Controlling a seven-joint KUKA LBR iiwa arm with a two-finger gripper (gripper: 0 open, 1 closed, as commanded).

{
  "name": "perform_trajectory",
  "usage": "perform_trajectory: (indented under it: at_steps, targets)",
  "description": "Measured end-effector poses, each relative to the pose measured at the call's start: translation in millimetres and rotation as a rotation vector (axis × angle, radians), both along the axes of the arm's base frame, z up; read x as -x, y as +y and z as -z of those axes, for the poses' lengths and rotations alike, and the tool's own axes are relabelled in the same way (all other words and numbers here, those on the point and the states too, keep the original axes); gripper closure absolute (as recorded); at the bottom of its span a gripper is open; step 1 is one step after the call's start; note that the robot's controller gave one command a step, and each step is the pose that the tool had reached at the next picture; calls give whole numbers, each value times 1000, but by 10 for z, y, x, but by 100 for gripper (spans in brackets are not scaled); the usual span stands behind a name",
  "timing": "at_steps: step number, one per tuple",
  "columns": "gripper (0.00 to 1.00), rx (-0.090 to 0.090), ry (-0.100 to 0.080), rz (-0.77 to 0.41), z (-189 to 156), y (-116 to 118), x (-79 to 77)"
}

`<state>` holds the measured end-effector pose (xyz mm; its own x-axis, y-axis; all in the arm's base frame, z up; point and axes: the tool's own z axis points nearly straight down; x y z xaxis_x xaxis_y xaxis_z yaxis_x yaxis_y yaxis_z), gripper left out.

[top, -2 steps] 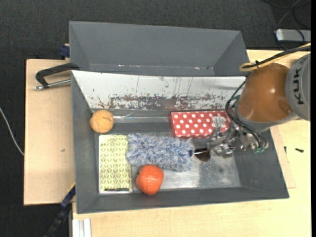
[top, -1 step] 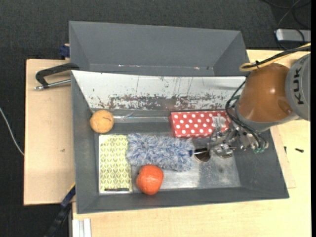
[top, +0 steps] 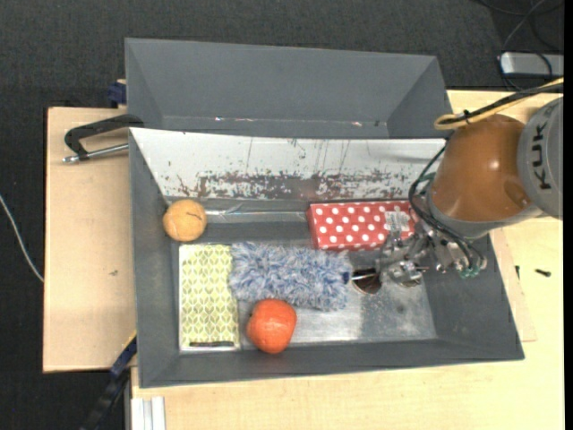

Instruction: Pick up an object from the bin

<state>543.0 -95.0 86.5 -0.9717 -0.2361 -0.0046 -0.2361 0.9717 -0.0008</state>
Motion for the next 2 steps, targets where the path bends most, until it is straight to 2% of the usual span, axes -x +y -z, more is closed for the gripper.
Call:
perform_trajectory:
  at_steps: [2]
  targets:
    - [100,0,0,0,0,0,0]
